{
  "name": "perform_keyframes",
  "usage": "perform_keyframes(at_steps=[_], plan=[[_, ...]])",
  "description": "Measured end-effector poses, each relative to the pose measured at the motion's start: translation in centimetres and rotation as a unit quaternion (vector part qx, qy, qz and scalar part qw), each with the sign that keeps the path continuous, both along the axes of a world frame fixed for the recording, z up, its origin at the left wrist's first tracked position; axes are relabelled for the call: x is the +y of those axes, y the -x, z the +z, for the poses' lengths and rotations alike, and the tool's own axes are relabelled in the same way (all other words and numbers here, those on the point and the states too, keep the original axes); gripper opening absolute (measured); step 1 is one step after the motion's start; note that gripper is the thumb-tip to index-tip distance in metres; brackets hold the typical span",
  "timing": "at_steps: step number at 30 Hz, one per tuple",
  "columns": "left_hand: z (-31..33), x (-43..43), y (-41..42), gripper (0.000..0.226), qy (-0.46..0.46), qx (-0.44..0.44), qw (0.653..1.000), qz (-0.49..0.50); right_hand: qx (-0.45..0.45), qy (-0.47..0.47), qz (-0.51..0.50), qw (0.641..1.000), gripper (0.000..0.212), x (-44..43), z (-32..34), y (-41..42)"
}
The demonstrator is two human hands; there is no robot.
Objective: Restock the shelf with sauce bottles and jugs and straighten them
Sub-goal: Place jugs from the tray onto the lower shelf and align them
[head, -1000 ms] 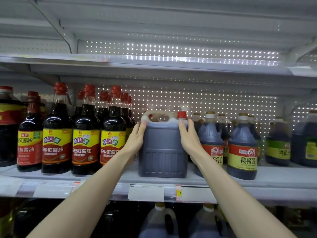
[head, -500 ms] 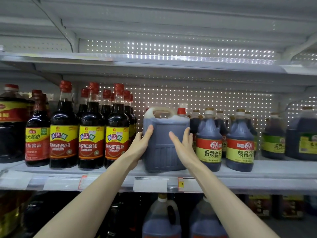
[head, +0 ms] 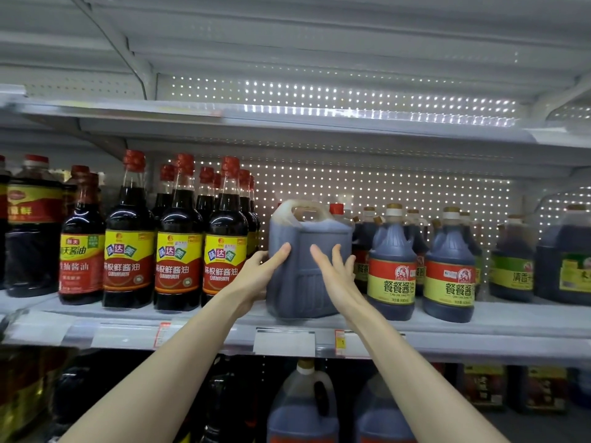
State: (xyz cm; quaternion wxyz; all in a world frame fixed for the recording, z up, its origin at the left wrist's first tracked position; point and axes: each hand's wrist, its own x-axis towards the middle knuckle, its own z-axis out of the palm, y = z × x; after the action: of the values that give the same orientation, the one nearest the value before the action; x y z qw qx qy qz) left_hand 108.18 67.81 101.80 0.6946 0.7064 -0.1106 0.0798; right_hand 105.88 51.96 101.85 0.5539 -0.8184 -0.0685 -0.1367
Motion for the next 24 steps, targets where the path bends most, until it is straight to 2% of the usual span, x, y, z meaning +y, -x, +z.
perform_keyframes(at_steps=[4, 9, 13, 21, 24], plan=[[0.2, -0.4, 0.5, 0.063, -0.02, -0.018, 0.999, 0.044, -0.005, -0.022, 0.014, 1.0, 0.085, 0.1, -0.2, -0.5], [-0.3, 1.1, 0.2, 0.073, 0.006, 0.002, 1.0, -0.018, 0.002, -0.037, 0.035, 0.999, 0.088, -0.2, 0.2, -0.8], [-0.2, 0.6, 0.5, 0.062, 0.018, -0.009, 1.0, 0.006, 0.007, -0.033, 0.047, 0.998, 0.091, 0.7, 0.3, -0.6], [0.8, -1.9, 1.4, 0.041, -0.055, -0.076, 0.991, 0.096, 0.003, -0.055, 0.049, 0.997, 0.089, 0.0, 0.8, -0.1], [1.3, -2.6, 1.7, 0.048, -0.113, -0.095, 0.981, 0.125, -0.006, -0.08, 0.071, 0.994, 0.091, -0.8, 1.3, 0.1]])
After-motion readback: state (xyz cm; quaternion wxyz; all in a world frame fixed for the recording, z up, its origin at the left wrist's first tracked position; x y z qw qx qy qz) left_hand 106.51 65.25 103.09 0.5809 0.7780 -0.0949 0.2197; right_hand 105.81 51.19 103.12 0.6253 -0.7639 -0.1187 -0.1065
